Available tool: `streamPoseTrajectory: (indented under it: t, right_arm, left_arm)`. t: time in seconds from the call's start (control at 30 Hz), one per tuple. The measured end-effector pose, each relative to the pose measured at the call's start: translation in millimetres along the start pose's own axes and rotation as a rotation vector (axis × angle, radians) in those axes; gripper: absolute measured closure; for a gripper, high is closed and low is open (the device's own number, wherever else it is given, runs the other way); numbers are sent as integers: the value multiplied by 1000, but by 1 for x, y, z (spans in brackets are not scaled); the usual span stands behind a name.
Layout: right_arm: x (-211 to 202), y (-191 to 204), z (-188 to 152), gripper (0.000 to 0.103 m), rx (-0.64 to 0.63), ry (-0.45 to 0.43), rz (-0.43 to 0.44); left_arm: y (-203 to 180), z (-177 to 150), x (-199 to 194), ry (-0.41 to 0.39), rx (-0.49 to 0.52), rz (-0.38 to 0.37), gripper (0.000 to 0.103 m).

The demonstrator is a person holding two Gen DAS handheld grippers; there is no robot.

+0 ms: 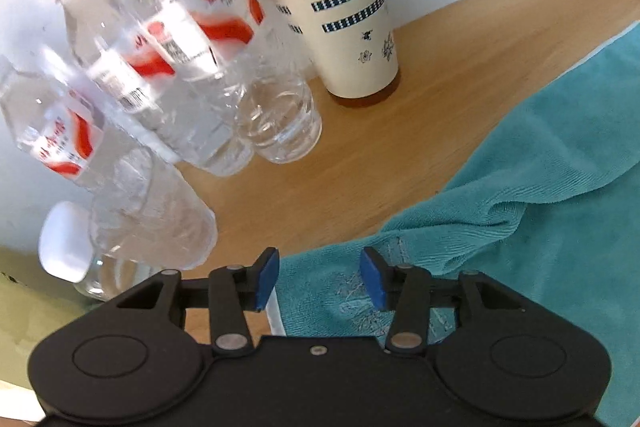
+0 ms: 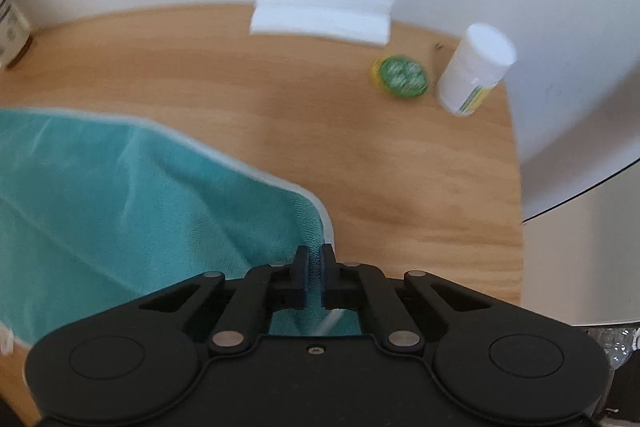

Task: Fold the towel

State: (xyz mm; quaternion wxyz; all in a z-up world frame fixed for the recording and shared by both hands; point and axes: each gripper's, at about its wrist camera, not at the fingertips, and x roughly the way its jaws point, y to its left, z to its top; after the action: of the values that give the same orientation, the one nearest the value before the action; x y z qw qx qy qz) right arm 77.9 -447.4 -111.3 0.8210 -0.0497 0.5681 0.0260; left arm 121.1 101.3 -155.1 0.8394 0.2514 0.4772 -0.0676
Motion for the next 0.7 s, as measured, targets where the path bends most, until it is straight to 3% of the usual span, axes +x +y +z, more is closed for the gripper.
streamPoseTrajectory:
  t: [0.17,0.3,0.43,0.53,0.6,0.7]
  right_arm:
    - [-7,-3,25,99,-21,-90,-100]
    - [9,2,44,98,-72,-135,-188]
    - [22,7,54,91,-91,-150,-201]
    - [8,8,51,85,-111,-188,-234]
    - [-15,0,40,74,-90,-211,-233]
    - [-43,-10,11,70,-63,-183,-217]
  left_arm:
    - [-3,-1,-4,7,10,-12,73]
    - [-7,-1,-6,17,16,0,74]
    - [-11,0,-6,29,16,16,74]
    - [-13,1,-9,36,16,43,74]
    - [-13,1,-20,15,4,65,74]
    - [-22,7,-52,-50,-19,-8,74]
